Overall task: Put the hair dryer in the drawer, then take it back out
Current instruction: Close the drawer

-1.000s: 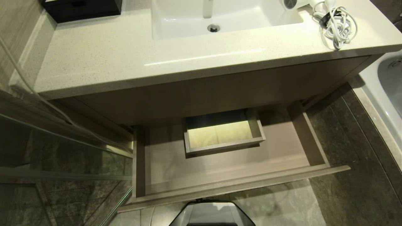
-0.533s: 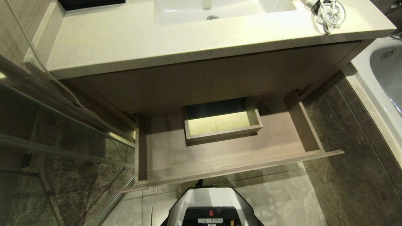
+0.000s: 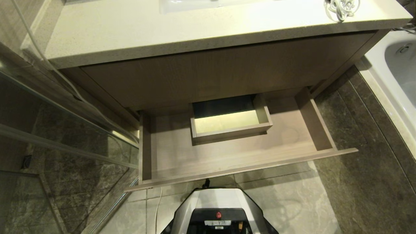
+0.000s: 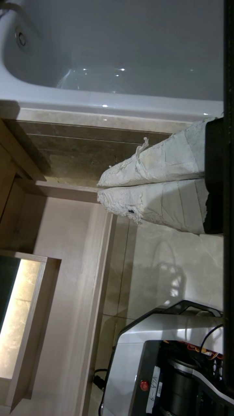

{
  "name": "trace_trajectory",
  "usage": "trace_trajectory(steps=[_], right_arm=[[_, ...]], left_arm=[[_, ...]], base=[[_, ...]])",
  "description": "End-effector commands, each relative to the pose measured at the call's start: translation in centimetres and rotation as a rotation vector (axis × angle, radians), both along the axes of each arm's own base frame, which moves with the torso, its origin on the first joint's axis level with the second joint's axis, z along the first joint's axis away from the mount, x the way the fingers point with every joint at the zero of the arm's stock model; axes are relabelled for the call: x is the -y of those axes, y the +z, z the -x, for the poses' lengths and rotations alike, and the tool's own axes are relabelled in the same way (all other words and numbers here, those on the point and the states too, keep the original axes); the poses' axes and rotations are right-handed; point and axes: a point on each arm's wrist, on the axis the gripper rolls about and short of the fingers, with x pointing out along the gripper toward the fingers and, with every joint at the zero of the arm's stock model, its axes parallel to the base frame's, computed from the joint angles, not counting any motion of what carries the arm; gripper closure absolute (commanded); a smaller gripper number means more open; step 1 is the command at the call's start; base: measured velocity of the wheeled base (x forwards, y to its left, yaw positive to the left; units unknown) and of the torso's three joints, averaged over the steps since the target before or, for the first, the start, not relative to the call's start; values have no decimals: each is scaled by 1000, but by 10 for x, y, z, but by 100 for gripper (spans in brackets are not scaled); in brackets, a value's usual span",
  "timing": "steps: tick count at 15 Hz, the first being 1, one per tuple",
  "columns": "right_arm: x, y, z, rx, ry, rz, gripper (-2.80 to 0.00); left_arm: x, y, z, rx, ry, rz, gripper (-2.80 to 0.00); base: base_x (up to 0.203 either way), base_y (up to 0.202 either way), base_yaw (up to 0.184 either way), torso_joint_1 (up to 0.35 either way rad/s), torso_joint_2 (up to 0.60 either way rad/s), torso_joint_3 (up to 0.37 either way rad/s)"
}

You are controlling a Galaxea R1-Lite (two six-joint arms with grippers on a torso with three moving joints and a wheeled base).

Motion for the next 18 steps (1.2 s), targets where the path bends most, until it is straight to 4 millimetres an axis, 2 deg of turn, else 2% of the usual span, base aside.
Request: trace_trajectory(steps=[1,10,15,18], right_arm=[[0,-4,2,-5,2,2,0],[-1,-17,3,-41,1,-4,0],[1,-24,-4,-84,-1,-13,0],[1,-25,-7,-103,1,-16,0]], left_arm=[[0,0,0,-1,0,-1,0],[0,0,0,-1,0,1,0],[0,0,0,-1,0,1,0],[0,0,0,-1,0,1,0]], base=[[0,0,0,-214,366,137],[0,0,0,-285,458,166],[0,0,0,-358,500,144],[0,0,0,-161,381,228]])
